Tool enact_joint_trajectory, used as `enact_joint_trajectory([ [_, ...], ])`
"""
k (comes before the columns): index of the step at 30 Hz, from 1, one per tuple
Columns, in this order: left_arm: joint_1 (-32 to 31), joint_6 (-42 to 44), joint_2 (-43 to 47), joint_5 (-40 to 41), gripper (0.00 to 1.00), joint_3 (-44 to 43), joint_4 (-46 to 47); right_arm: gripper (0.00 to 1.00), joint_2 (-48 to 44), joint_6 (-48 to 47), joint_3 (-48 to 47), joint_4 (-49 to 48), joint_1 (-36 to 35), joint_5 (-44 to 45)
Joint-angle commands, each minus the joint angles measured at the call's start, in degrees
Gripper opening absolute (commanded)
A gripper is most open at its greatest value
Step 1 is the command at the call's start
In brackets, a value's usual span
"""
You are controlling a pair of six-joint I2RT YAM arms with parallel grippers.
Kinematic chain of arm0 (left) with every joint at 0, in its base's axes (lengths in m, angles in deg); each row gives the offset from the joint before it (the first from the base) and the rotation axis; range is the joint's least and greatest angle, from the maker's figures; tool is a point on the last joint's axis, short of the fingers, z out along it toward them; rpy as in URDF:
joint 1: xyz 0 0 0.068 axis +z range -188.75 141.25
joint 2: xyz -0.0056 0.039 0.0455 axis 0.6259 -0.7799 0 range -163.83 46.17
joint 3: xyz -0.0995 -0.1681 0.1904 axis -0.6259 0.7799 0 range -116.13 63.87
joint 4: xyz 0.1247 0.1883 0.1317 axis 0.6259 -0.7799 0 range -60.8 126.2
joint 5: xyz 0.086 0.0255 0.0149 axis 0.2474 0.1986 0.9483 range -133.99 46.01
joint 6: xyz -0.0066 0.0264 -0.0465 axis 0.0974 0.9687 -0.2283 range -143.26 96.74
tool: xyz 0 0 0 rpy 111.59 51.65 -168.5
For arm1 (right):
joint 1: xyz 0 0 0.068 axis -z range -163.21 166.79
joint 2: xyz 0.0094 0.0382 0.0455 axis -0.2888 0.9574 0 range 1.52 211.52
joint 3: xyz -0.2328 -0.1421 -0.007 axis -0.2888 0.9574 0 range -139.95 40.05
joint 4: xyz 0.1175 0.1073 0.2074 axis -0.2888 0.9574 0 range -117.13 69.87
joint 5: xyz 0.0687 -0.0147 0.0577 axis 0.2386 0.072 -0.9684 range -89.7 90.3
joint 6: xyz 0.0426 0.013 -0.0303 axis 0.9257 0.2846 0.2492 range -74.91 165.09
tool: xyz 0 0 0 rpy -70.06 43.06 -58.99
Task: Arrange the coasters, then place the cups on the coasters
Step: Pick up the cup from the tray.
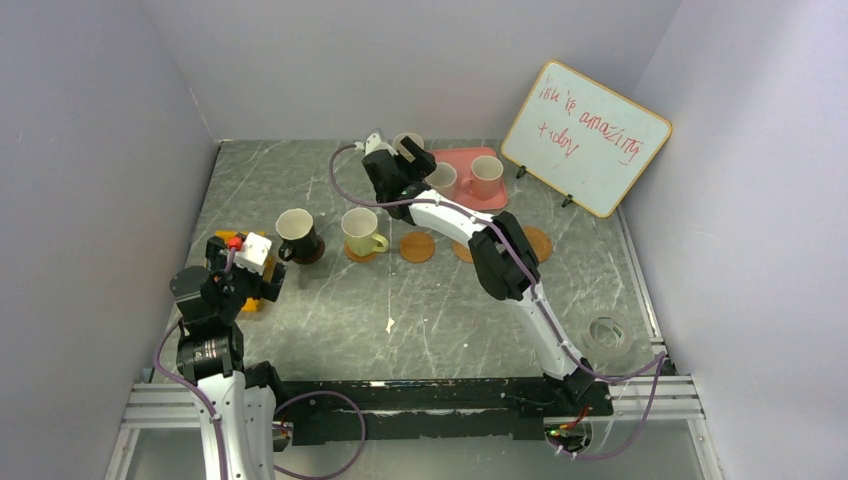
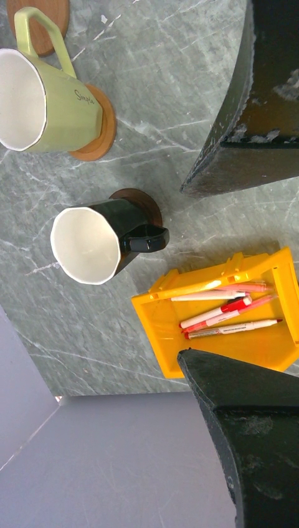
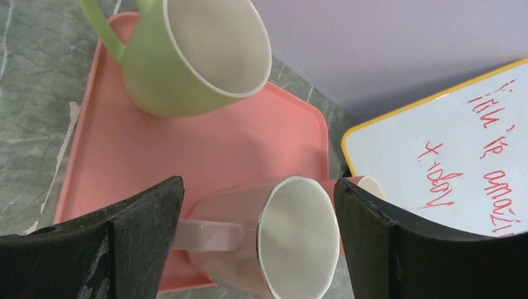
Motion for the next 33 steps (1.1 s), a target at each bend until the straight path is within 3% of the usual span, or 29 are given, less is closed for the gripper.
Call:
enact_joint_trajectory([
  [1,0.4,0.5,0.4,-1.4,0.96,0.1,0.5,0.93,-2.1,0.8,-0.4,-0.1,0.3,1.0],
  [33,0.7,0.9,0.7,-1.9,0.96,0.1,0.3,0.93,-19.5,5.0,22.0,-2.1,1.4,-3.6],
])
